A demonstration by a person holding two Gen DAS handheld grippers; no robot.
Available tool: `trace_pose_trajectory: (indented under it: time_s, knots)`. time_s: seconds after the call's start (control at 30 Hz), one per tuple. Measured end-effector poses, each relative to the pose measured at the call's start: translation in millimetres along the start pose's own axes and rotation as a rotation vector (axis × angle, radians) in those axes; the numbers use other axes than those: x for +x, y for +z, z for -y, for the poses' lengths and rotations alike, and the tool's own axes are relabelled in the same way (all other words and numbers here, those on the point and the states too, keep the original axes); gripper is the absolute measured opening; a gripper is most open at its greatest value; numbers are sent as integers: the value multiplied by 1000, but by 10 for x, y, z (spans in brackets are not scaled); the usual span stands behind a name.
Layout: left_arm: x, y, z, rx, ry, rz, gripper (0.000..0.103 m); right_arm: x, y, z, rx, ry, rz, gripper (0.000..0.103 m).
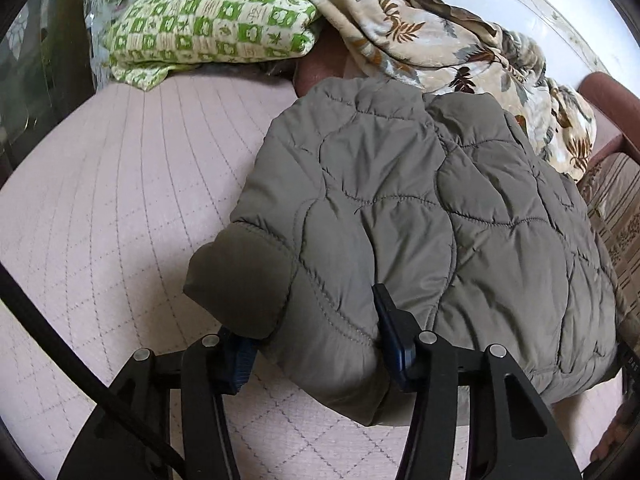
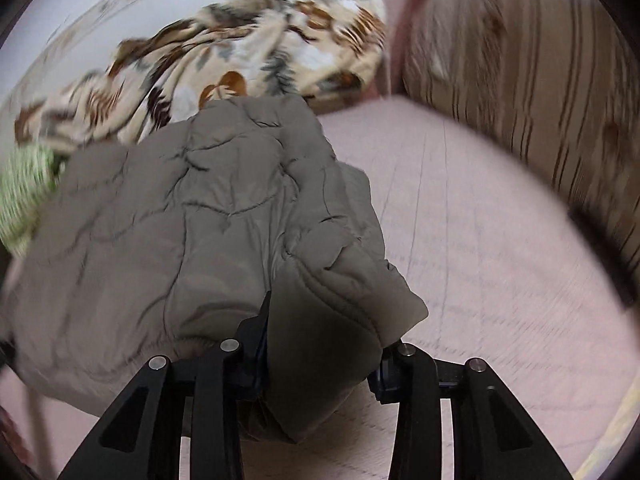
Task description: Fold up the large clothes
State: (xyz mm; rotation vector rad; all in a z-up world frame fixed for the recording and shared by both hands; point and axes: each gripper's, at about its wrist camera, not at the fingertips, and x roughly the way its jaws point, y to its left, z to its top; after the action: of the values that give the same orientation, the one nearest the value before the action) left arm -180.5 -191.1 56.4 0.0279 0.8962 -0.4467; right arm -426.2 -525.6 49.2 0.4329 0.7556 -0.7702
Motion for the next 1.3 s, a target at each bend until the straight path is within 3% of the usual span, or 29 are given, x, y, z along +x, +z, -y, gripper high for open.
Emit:
trace_pose_trajectory:
  time_s: [0.1,0.43,0.9,1.3]
  knots:
    - [-3,15,-3,7,6,4,52,-63,-20,-141,-103,-66,40,40]
    - [-144,27,109,62,41,54,50,-164,-18,-318,-205,-127,104,39]
    - [-587,1,122,95,37,96,49,-508,-21,-376,-239,-113,189,39]
    - [-1006,-310,26,126,53,130,49,-918,-243,-337,-240,-80,228,39]
